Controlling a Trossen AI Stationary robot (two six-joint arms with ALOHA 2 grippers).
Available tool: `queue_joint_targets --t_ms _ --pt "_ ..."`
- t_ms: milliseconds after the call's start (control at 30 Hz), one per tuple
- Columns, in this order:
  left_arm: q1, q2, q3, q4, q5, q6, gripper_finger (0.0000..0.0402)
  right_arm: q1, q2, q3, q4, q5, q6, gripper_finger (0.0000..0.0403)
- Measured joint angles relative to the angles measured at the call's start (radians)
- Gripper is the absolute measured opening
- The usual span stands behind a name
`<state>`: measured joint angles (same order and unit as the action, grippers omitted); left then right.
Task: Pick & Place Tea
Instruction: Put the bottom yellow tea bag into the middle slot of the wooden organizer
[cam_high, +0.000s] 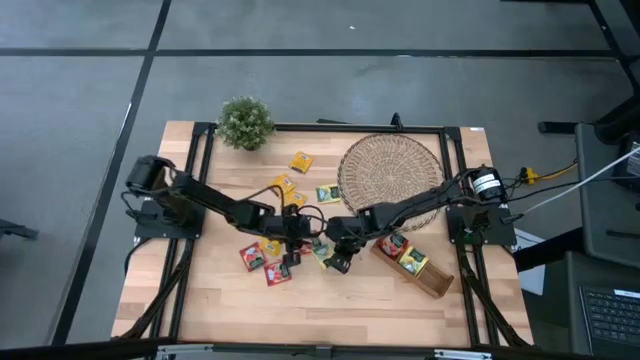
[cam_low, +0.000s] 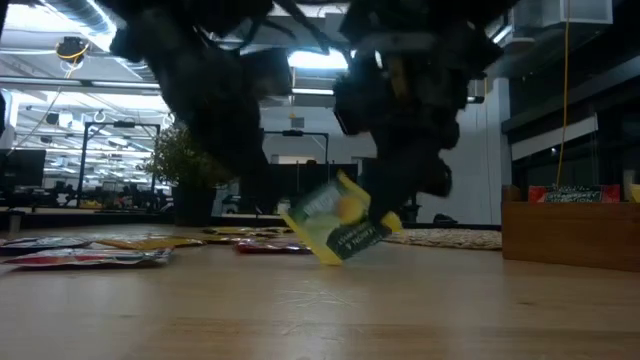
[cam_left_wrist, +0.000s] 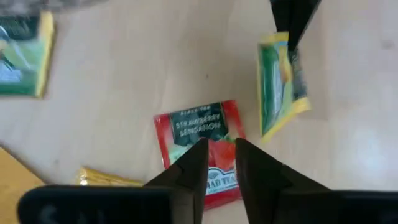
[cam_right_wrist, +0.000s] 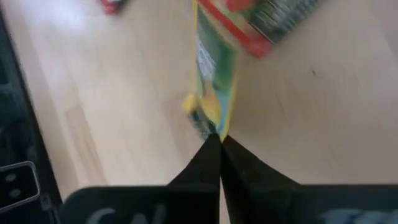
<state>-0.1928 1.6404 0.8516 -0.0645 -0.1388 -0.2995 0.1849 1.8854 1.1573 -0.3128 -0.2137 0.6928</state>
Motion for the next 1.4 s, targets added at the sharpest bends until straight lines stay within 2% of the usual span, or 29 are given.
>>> queue_joint_targets --t_ms 167,367,567,767,933,1167,1333,1400 --pt "-0.001 -0.106 0.001 0.000 0.010 0.038 0.0111 0.003 0.000 0.132 -0.172 0.054 -0.104 0.0004" --pt "0.008 -0.201 0.003 -0.030 0.089 0.037 0.0144 0.020 0.000 0.292 -0.366 0.170 -0.183 0.0004" --pt "0.018 -0.237 0.006 -0.013 0.097 0.051 0.0162 0.029 0.000 0.388 -0.407 0.222 -0.253 0.0003" --pt "0.035 -0.237 0.006 -0.019 0.113 0.062 0.0162 0.029 0.000 0.422 -0.415 0.245 -0.282 0.0004" --pt "0.053 -0.237 0.006 -0.021 0.123 0.062 0.0131 0.029 0.000 0.425 -0.419 0.248 -0.282 0.0004" --pt "0.079 -0.237 0.006 -0.035 0.172 0.059 0.0017 0.029 0.000 0.425 -0.420 0.278 -0.279 0.0004" --pt "0.084 -0.241 0.009 -0.077 0.168 0.059 0.0011 0.031 0.001 0.425 -0.435 0.297 -0.289 0.0010" --pt "0.084 -0.259 0.004 -0.157 0.164 0.059 0.0010 0.041 -0.003 0.426 -0.489 0.322 -0.295 0.0021"
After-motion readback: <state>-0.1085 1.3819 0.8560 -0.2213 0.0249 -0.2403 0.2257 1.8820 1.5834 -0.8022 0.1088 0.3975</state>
